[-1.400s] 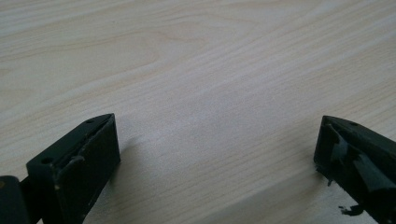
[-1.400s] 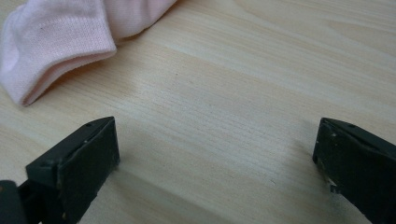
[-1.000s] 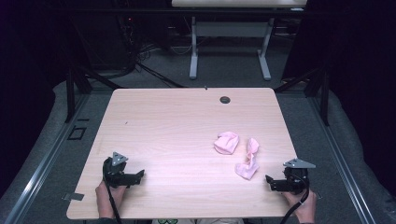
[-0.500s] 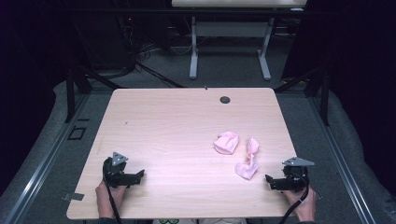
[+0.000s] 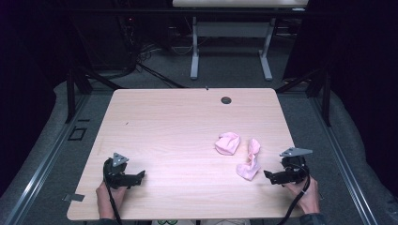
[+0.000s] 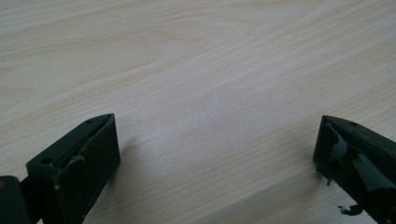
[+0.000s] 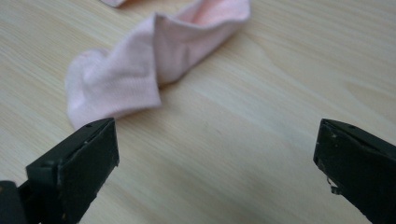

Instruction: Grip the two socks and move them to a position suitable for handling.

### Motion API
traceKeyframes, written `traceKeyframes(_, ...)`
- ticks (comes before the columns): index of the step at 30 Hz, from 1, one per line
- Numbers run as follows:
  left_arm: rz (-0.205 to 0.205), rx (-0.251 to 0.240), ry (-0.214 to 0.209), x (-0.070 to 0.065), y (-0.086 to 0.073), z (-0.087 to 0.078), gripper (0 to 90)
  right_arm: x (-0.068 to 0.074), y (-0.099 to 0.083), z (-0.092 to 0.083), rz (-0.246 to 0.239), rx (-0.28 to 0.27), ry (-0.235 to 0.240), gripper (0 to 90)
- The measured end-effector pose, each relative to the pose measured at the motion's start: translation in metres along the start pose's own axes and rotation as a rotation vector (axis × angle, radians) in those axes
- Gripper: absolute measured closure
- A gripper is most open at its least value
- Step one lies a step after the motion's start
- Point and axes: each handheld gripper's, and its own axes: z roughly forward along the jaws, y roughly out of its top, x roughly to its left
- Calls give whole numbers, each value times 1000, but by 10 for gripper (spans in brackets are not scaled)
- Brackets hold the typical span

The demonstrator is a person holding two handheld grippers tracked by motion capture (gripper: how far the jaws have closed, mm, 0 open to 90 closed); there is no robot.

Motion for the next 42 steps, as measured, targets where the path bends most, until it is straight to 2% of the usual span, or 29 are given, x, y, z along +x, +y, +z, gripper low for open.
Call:
traceKeyframes(2, 0, 0, 0, 0, 0, 0, 4, 5, 13, 3, -40, 14, 26, 0)
traceKeyframes(4, 0, 1, 0, 0, 0, 0, 4, 6, 17, 5, -55, 14, 24, 0)
traceKeyframes(7, 0, 2, -1, 0, 0, 0, 4, 12, 34, 12, -112, 33, 50, 0)
traceKeyframes(8, 0, 0, 0, 0, 0, 0, 4, 14, 43, 18, -148, 53, 69, 0)
traceKeyframes(10, 0, 2, -1, 0, 0, 0, 5, 14, 46, 20, -156, 59, 77, 0)
traceKeyframes(12, 0, 2, -1, 0, 0, 0, 4, 19, 57, 30, -187, 82, 82, 0)
traceKeyframes(17, -1, 0, 0, 0, 0, 0, 4, 22, 66, 48, -219, 114, 92, 30)
traceKeyframes(18, 2, 2, -1, 0, 0, 0, 4, 22, 67, 51, -218, 136, 96, 48)
traceKeyframes(19, 2, 2, -1, 0, 0, 0, 5, 22, 67, 51, -218, 136, 96, 48)
traceKeyframes(21, 0, 2, -1, 0, 0, 0, 4, 21, 66, 60, -208, 166, 124, 150)
traceKeyframes(23, -1, 0, 0, 0, 0, 0, 4, 22, 64, 63, -203, 171, 111, 209)
traceKeyframes(25, -1, 1, 0, 0, 0, 0, 5, 22, 62, 65, -202, 197, 106, 287)
traceKeyframes(26, -1, 1, 0, 0, 0, 0, 4, 23, 60, 67, -201, 209, 104, 298)
traceKeyframes(29, 0, 2, -1, 0, 0, 0, 5, 21, 56, 66, -160, 186, 137, 416)
traceKeyframes(30, -1, 1, -1, 0, 0, 0, 4, 20, 55, 66, -161, 175, 129, 457)
traceKeyframes(31, -1, 1, -1, 0, 0, 0, 4, 20, 55, 66, -161, 175, 129, 457)
traceKeyframes(32, 0, 1, 0, 0, 0, 0, 5, 20, 54, 65, -141, 163, 133, 528)
traceKeyframes(33, 0, 1, 0, 0, 0, 0, 5, 20, 54, 65, -141, 163, 133, 528)
traceKeyframes(34, 0, 1, -1, 0, 0, 0, 5, 20, 53, 63, -136, 153, 124, 615)
traceKeyframes(36, -1, 0, 0, 0, 0, 0, 4, 19, 52, 62, -115, 150, 128, 697)
traceKeyframes(37, -1, 0, 0, 0, 0, 0, 4, 19, 52, 62, -115, 150, 128, 697)
traceKeyframes(38, -1, 1, 0, 0, 0, 0, 4, 18, 51, 62, -99, 135, 124, 766)
traceKeyframes(42, -1, 1, 0, 0, 0, 0, 5, 18, 50, 57, -74, 111, 100, 807)
